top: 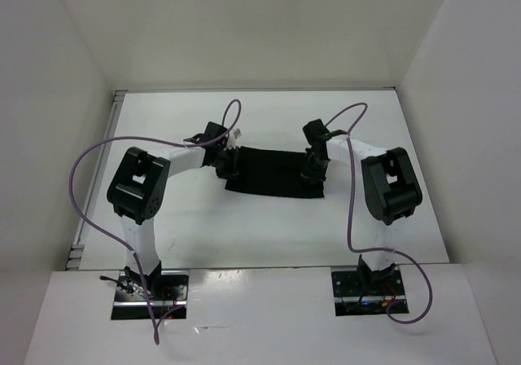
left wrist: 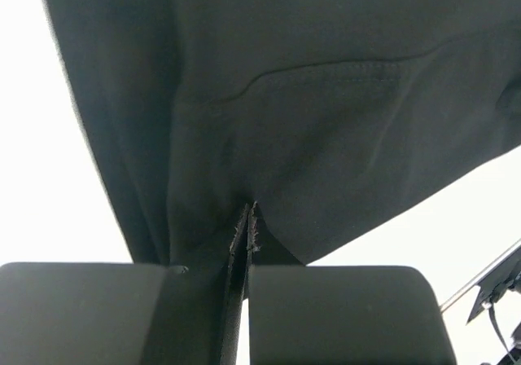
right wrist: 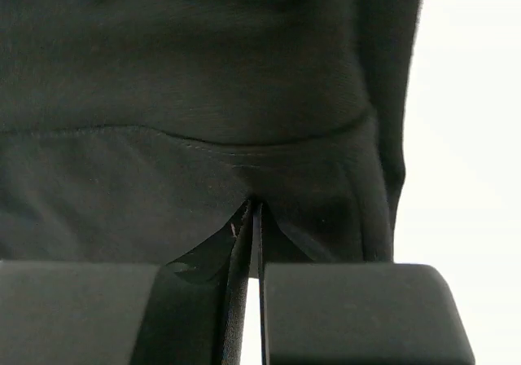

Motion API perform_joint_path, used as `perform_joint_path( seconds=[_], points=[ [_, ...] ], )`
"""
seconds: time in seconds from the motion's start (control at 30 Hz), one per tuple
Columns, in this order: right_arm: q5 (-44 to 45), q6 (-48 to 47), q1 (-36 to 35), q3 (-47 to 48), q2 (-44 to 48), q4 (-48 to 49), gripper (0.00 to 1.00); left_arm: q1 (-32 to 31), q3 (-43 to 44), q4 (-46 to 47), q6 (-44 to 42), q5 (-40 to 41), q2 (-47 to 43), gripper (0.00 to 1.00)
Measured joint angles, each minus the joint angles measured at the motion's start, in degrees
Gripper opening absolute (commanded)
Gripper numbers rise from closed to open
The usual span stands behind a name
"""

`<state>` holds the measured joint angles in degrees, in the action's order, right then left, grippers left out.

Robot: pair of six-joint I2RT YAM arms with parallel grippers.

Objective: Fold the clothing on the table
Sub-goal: Fold the skirt

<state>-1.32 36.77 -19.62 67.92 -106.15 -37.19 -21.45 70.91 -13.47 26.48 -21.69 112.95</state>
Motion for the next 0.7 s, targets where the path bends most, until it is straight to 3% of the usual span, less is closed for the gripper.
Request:
perform_joint_path(
  seconds=[0.17, 0.27, 0.4, 0.57, 0.7],
  points=[
    [0.7, -1.6, -0.1, 4.9, -3.3, 0.6, 0.13, 0.0, -4.7, 0.2, 3.0, 1.6, -3.3, 0.05],
    [1.8, -3.1, -0.3, 6.3, -3.4, 0.7, 0.38, 0.0, -4.8, 0.1, 3.9, 1.8, -3.5, 0.05],
    [2.8, -6.5, -0.4, 6.8, 0.0, 0.3, 0.56, -0.1, -4.4, -0.6, 4.0, 2.9, -3.6, 0.05],
    [4.2, -10.4, -0.4, 7.4, 7.6, -0.3, 0.57, -0.1, -0.9, -4.1, 3.7, 6.0, -2.6, 0.05],
    [5.5, -12.2, -0.4, 8.5, 7.9, 0.0, 0.54, -0.1, 3.8, -6.5, 3.6, 7.3, -1.0, 0.05]
  ],
)
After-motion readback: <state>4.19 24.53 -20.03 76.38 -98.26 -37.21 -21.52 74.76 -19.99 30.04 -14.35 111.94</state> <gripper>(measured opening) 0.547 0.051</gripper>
